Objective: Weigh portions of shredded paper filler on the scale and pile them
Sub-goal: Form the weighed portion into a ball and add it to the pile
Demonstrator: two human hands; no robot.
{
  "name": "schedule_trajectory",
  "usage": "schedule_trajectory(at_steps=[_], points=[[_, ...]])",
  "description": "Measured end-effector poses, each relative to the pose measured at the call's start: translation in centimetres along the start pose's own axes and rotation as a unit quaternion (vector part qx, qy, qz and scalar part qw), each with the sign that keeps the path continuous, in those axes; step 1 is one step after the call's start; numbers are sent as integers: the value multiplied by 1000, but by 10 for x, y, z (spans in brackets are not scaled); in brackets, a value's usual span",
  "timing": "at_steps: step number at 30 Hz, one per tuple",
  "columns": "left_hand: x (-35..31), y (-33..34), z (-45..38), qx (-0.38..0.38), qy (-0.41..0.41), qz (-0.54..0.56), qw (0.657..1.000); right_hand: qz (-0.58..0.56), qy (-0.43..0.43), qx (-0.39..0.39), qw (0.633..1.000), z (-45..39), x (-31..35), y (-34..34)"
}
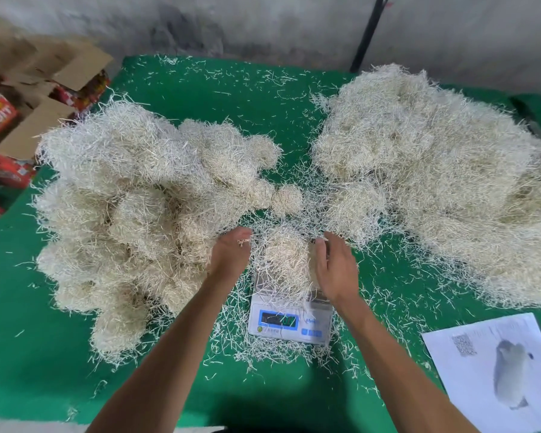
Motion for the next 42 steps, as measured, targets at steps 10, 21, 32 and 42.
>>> schedule_trajectory(at_steps=[10, 21, 32, 42], points=[[7, 59, -67, 126, 81, -229, 962, -57, 26, -10, 998, -20, -22, -9], [-118, -35, -90, -30, 128, -61, 989, -71, 0, -29, 997, -44, 12, -23], [-269, -129, -43, -87, 221, 123, 964, -159, -123, -21, 979, -77, 142, -81], [-322, -146, -22, -28, 178, 305, 935, -271, -150, -18, 951, -86, 202, -106]])
Point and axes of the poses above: each hand's wrist, its own z-axis away from the middle knuckle, its own y-axis out of the palm, x = y × z, the point moved 9 cm from there along -z, towards the middle knuckle, and after that the axes turned 7 degrees about -x, right-handed, at the moved point
